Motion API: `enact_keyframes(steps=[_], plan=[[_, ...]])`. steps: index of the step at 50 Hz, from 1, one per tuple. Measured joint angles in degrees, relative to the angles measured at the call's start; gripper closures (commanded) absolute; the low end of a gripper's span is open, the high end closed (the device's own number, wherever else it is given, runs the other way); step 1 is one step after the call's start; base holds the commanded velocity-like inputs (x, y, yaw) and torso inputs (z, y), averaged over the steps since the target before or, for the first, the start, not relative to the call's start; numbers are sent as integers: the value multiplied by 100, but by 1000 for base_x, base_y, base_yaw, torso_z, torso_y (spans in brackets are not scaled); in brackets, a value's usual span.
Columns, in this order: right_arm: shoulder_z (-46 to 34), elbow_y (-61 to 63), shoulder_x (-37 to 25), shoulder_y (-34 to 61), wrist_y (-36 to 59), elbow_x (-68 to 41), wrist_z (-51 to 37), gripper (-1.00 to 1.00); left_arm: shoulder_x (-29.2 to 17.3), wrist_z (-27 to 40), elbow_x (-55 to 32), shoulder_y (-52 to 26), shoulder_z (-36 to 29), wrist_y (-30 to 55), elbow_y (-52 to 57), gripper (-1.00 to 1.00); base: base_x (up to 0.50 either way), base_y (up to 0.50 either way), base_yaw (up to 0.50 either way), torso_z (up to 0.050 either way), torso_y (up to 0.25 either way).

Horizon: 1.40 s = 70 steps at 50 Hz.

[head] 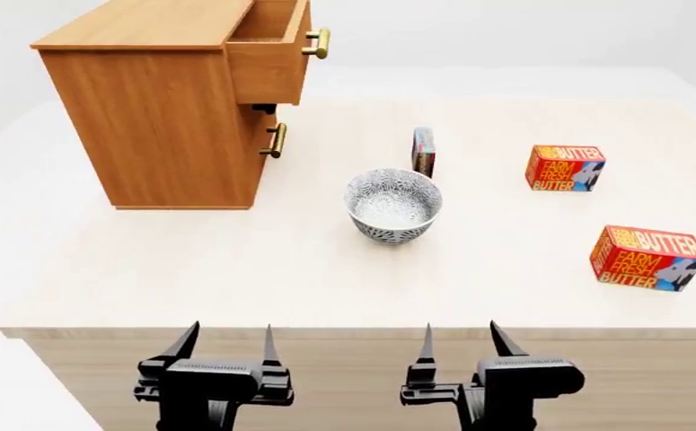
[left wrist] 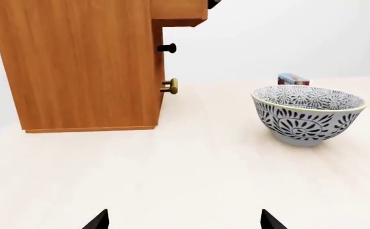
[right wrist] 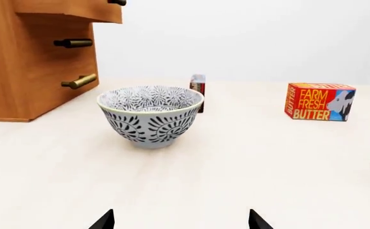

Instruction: Put the chocolate pudding in the top drawer of the cabinet and close it.

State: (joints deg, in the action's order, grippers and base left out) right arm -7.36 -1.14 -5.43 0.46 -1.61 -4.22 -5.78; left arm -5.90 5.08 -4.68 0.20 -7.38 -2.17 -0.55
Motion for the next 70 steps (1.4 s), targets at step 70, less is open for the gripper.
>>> enact_keyframes(steps=[70], plan=[[-156,2147,-816,-280,706,-295,-415,-100,-735,407,-72,112,-235,949,2530,-100,0,0,0,34,15]])
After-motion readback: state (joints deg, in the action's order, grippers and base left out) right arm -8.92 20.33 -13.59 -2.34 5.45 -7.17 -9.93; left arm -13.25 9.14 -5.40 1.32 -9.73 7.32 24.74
